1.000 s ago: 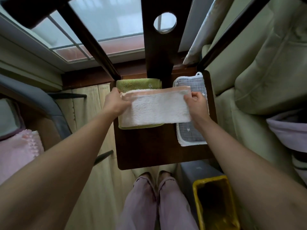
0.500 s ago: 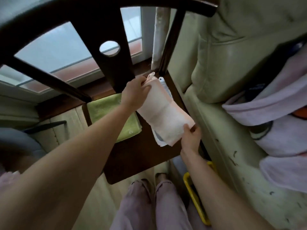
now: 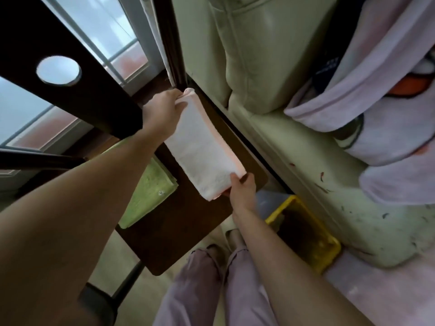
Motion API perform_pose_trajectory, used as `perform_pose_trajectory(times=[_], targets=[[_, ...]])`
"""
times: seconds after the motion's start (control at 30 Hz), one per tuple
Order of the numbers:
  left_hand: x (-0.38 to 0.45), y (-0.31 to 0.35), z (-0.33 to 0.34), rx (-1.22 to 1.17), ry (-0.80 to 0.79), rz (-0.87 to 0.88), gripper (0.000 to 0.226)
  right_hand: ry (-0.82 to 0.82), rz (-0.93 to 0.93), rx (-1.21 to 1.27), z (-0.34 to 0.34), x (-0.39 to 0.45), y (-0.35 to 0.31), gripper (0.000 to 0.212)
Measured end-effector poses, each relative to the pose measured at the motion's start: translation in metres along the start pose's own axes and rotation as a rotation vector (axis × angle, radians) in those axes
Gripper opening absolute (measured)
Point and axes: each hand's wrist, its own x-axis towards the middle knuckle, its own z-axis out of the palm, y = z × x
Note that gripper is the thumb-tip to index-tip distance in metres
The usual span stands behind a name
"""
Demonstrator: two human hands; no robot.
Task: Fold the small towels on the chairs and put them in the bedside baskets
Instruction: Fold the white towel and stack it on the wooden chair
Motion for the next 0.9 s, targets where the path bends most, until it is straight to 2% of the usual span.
perform_pose_trajectory(times=[0.1,0.17,0.23,0.3,0.37,0.47,0.53,0.6,0.77,0.9], targets=[[0.001,-0.001,0.005,0.042,-0.013,0.027,0.025,0.041,-0.073,-0.1,0.0,0.0,0.001,0.018],[0.0,-0.002,0.008,0.059,-0.016,0.033,0.03,0.124,-0.146,-0.172,0.003,-0.001,0.001,0.024],[-0.007,-0.005,0.011,0.083,0.036,0.047,0.04,0.303,-0.3,-0.324,0.01,-0.002,0.002,0.03],[-0.018,-0.009,0.013,0.101,0.118,0.131,0.047,0.431,-0.544,-0.554,0.018,-0.003,0.0,0.038],[-0.026,-0.013,0.02,0.152,0.085,0.307,0.048,0.356,-0.808,-0.788,0.031,-0.002,-0.001,0.047],[-0.023,-0.029,0.044,0.328,-0.045,0.546,0.05,0.064,-1.025,-1.117,0.049,0.012,0.007,0.061],[-0.018,-0.04,0.059,0.382,-0.082,0.537,0.057,0.004,-1.04,-1.296,0.048,0.031,0.014,0.069],[-0.014,-0.046,0.071,0.38,-0.097,0.454,0.064,0.007,-1.032,-1.404,0.04,0.05,0.021,0.076],[-0.011,-0.049,0.077,0.333,-0.103,0.416,0.067,0.045,-0.976,-1.447,0.039,0.06,0.027,0.084],[-0.015,-0.044,0.067,0.431,-0.169,0.39,0.071,-0.01,-0.952,-1.487,0.035,0.056,0.022,0.085]])
